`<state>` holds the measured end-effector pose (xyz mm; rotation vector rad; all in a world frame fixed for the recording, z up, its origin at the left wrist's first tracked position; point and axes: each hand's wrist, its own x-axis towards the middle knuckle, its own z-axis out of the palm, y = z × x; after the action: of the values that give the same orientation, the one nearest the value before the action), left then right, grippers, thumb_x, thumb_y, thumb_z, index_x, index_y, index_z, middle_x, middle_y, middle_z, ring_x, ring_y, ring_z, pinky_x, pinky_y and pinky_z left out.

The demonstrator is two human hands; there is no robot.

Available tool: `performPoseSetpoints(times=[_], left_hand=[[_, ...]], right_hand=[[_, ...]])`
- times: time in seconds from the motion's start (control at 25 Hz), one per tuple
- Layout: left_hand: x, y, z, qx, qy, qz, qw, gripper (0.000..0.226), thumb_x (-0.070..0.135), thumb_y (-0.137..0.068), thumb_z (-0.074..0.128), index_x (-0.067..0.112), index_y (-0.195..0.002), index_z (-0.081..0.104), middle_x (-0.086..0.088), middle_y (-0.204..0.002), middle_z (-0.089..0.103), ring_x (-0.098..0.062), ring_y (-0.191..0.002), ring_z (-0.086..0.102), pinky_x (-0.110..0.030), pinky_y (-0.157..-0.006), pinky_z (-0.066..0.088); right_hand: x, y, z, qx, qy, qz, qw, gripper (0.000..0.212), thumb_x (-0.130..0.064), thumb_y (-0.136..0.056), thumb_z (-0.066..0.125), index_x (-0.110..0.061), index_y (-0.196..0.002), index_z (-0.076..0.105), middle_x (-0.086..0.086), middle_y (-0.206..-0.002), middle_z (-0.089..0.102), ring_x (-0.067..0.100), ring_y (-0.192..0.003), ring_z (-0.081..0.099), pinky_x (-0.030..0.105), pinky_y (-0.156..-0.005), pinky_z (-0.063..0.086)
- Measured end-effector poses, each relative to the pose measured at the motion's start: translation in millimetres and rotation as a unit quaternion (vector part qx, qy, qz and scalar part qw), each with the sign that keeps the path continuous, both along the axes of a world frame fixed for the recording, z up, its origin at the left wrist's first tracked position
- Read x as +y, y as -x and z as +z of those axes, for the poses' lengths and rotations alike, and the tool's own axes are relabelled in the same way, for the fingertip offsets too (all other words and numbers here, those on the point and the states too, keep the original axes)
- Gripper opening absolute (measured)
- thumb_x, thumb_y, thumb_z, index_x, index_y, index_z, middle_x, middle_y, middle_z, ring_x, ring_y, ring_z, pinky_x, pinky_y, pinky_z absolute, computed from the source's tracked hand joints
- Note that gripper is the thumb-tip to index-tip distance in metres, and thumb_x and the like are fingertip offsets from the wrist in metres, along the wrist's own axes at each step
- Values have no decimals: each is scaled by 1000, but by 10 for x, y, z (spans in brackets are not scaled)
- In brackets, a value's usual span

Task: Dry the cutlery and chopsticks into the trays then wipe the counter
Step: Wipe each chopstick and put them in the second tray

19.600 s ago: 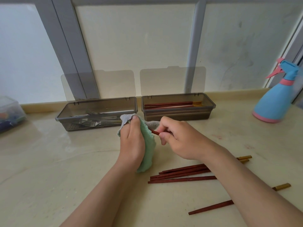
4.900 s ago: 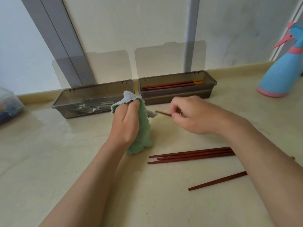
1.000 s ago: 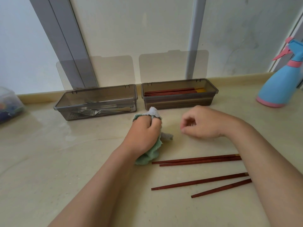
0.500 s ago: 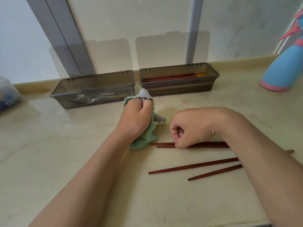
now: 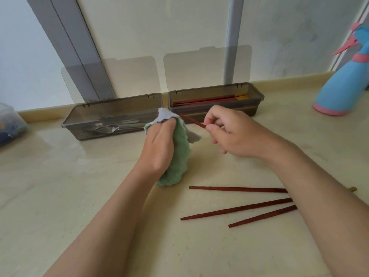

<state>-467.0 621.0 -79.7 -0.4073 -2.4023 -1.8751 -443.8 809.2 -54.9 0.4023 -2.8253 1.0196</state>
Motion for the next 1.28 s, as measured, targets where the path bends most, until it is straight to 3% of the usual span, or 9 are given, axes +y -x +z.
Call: performPoseSetpoints(times=[0.2,0.36,0.52,0.76,0.88,1.04,1.12,1.2,1.28], left_hand=[[59,24,-46,33,8,-12,999,43,21,-106,34,-5,-89,63,-25,-84,63,-18,-71,58,-42,-65,50],[-2,62,71,12,-128,145,981,34,19,-104,38,13,-75,55,10,-56,59,-4,-54,56,-24,-55,49],[-59,150,72,-37,-214,205,954,34,27,-103,39,19,-73,51,5,-59,55,-16,-59,55,-38,-63,49],[144,20,-29,19,-94,116,989,47,21,-107,34,14,-62,46,8,-50,52,-8,-49,49,-23,-51,41],[72,73,31,20,-114,143,983,46,25,-106,33,9,-71,57,-2,-64,68,-15,-58,60,-32,-58,49],[-9,108,142,-9,-187,210,960,41,24,-107,33,19,-71,53,15,-52,64,-9,-57,60,-31,-64,49],[72,37,63,20,-112,152,982,42,21,-106,33,18,-68,49,10,-54,63,-8,-59,59,-28,-62,47],[167,-2,-45,32,-35,91,995,46,18,-106,34,16,-60,41,8,-51,47,-6,-51,45,-25,-52,38],[166,40,-72,30,-4,60,998,46,19,-104,35,6,-60,40,-4,-56,44,-13,-55,43,-34,-55,39]], right_hand=[[-139,21,-123,20,54,60,997,3,-20,-101,55,-22,-101,55,4,-80,67,22,-73,66,40,-58,55],[-53,52,-98,-3,35,37,999,13,-18,-101,55,-27,-108,63,-6,-82,67,7,-70,64,33,-63,56],[-89,33,-107,-15,28,67,997,15,-14,-101,57,-21,-107,68,-4,-81,69,-3,-64,60,15,-57,43],[-325,11,-186,-2,135,83,987,10,-4,-100,55,-5,-102,65,-3,-79,63,-5,-55,60,11,-52,45],[-207,6,-96,-49,84,53,994,10,-22,-101,59,-19,-105,67,-3,-80,70,9,-56,66,20,-50,52],[-150,1,-46,-75,-5,63,995,18,-26,-102,57,-17,-94,70,6,-70,70,10,-52,58,27,-53,50],[-253,-8,-111,-52,9,82,995,22,-22,-101,57,-9,-87,68,15,-69,67,16,-52,52,39,-57,48],[-296,-19,-162,-58,53,83,993,21,-17,-101,57,-8,-85,67,13,-65,65,25,-54,56,44,-57,50],[-230,-11,-120,-95,68,75,990,20,-22,-102,57,-14,-89,70,3,-63,69,20,-50,61,34,-49,51]])
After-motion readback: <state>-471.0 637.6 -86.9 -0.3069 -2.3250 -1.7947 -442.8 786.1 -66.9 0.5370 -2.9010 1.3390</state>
